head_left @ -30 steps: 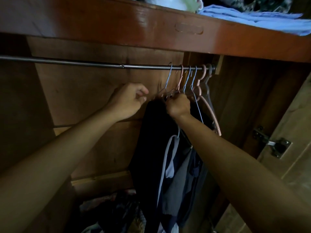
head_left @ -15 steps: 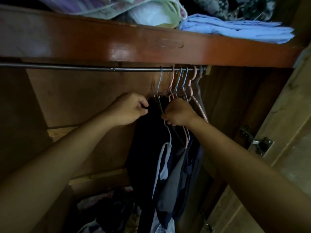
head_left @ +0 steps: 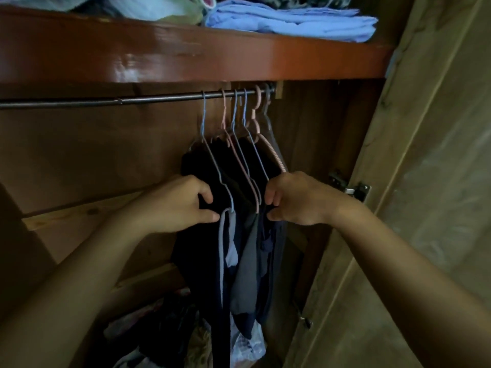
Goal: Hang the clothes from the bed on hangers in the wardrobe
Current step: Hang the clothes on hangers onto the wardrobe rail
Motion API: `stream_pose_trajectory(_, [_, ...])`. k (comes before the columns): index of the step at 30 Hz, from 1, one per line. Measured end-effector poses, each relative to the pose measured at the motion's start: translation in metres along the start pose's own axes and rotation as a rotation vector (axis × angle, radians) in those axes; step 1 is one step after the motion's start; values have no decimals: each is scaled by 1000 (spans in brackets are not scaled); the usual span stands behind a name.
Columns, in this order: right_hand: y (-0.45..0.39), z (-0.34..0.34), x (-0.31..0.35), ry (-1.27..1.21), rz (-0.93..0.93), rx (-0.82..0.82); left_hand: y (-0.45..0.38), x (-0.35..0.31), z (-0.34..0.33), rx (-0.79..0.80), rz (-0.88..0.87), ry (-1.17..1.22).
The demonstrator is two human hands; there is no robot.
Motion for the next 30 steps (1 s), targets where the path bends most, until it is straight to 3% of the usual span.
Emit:
stream_pose_trajectory(16, [138, -61, -31, 12, -454, -21, -6, -84, -58, 301, -304, -251])
stream_pose_trajectory(23, [224, -103, -44, -84, -723, 0, -9, -151, -107, 470, -474, -282])
stream_pose_trajectory(30, [328, -128, -52, -189, -925, -91, 8, -239, -157, 616, -640, -330])
Point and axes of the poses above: each hand's wrist, its own y-axis away from the middle knuckle, its own z-axis out of the back of the hand, x = y × z, the point moved 4 cm from there along -y, towards the middle knuckle, and after that the axes turned 12 degrees about x, right-handed, at the moved point
